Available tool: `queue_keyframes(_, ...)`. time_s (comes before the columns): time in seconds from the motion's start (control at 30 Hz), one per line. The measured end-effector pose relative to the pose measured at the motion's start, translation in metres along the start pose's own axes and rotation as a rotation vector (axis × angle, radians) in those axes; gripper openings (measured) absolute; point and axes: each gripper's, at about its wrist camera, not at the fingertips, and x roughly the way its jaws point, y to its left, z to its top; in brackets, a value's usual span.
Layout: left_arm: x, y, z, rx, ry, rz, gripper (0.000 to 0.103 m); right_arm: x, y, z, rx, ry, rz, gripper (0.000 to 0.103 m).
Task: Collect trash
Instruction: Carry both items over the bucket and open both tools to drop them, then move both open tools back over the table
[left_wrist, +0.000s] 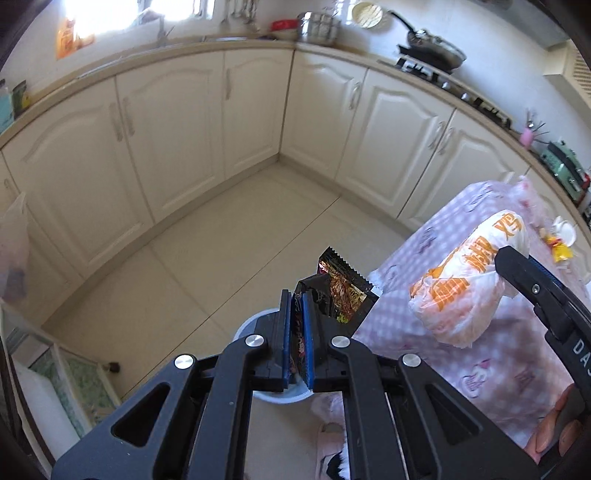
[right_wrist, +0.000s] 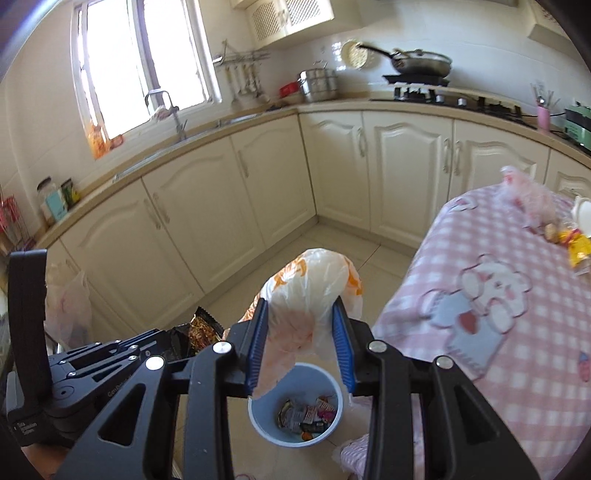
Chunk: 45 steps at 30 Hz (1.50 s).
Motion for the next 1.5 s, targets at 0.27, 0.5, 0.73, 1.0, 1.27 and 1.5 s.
queue_keyframes(0.27,0.039,0.012,-0.001,-0.027,0.052,-0.012,0.009,0.053,0.02,-0.019,-0.022,0.089,-0.006,0.033)
queue_keyframes(0.5,0.035,0.022,-0.003,-0.037,-0.027,0.015,0.062,0.076,0.024,-0.028,-0.023,0.125,-0.015,0.033)
queue_keyframes(0.73,0.023,0.029,-0.005,-0.002,-0.095,0.043,0.072,0.09,0.034,-0.036,-0.031,0.157,-0.006,0.033)
queue_keyframes(1.0,0.017,0.037,-0.001,-0.001,-0.118,0.056,0.072,0.097,0.048,-0.029,-0.052,0.151,0.0,0.035)
queue_keyframes(1.27,0.003,0.039,0.002,-0.008,-0.147,0.06,0.072,0.092,0.057,-0.01,-0.057,0.1,0.019,0.045)
queue_keyframes(1.5,-0.021,0.02,0.007,0.018,-0.195,0.046,0.072,0.059,0.045,0.003,-0.05,0.044,0.014,0.05)
